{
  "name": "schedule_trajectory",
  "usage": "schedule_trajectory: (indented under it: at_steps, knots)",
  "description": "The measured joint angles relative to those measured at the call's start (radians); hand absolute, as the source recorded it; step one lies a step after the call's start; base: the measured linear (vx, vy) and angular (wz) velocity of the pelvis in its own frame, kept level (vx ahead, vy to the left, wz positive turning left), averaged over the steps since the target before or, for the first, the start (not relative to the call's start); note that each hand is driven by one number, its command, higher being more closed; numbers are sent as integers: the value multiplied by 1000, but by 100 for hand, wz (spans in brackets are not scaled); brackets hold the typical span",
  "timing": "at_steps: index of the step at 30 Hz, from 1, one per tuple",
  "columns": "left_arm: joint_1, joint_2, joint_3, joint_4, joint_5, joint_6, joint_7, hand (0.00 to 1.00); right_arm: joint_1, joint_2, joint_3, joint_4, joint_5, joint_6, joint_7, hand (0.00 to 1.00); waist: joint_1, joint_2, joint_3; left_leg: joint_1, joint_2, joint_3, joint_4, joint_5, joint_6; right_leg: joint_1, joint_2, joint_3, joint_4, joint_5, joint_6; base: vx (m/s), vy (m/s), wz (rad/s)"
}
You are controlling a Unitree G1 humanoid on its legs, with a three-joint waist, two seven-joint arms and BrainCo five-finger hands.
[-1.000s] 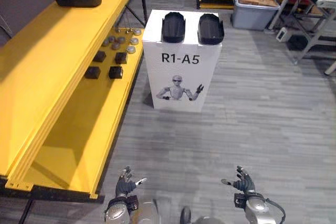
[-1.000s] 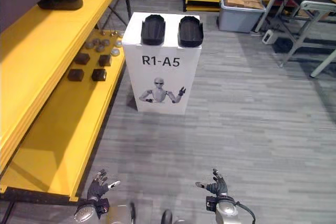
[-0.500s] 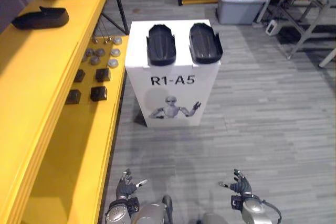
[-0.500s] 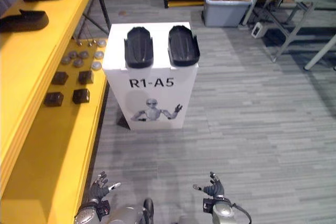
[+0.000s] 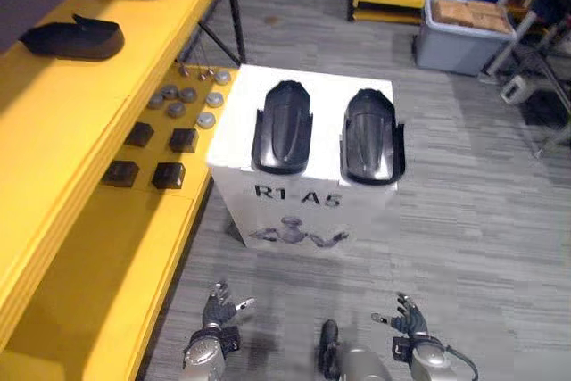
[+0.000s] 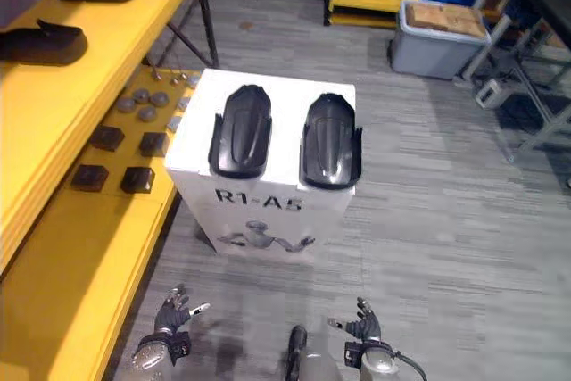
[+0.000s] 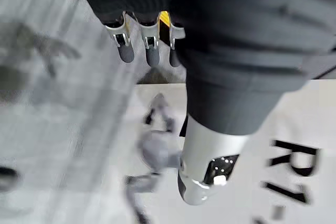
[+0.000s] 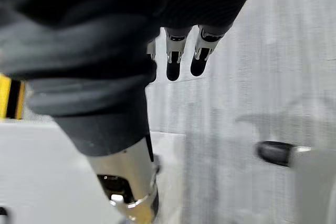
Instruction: Walk over and take plastic housings, then place them on the shelf
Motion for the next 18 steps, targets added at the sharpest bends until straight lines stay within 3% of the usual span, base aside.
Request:
schedule_trajectory:
  at_steps: [2, 5, 7, 8, 9, 12, 18]
  knots:
    - [16, -7, -1, 3, -1, 2, -2, 0, -2, 9, -4, -10, 26, -4, -1, 0, 15, -4, -6, -71, 12, 59, 9, -29, -2, 67, 8, 6, -49, -1, -1, 301, -146, -26]
    - [33, -16, 0, 3, -1, 2, 0, 0, -1, 6, -19, -7, 42, -6, -3, 0, 25, 0, -8, -87, -13, 78, -309, -34, 6, 115, -3, 42, -94, -4, 6, 262, 8, -43]
    - [30, -20, -1, 4, -2, 2, 0, 0, 12, 7, -45, -5, 43, -6, -5, 0, 19, 21, -21, -67, -26, 48, -533, 57, 9, 116, -2, 58, -93, -13, 26, 267, 125, -37]
    - [29, -26, -1, 15, -3, 1, 1, 0, 21, 7, -64, 4, 47, -6, -5, 0, 14, 38, -32, -53, -28, 25, -607, 176, 21, 120, 6, 72, -91, -26, 45, 229, 181, -24]
    - [18, -20, -1, 35, -3, 1, 1, 0, 36, 19, -79, 19, 56, -3, -5, 0, 14, 16, -39, -19, -47, 46, -643, 190, 31, 126, -20, 86, -87, -32, 60, 219, 181, -20]
    - [20, -9, 0, 40, -3, 1, 0, 0, 68, 34, -93, 27, 60, -3, -8, 0, 17, -13, -59, 42, -92, 94, -729, 203, 49, 131, -66, 117, -85, -53, 91, 185, 181, -26]
    - [40, 43, 4, 62, -2, 1, -1, 0, 76, 33, -173, 25, 83, -3, -12, 0, 15, -24, -79, 105, -120, 133, -820, 219, 64, 127, -87, 159, -89, -63, 108, 68, 80, -17]
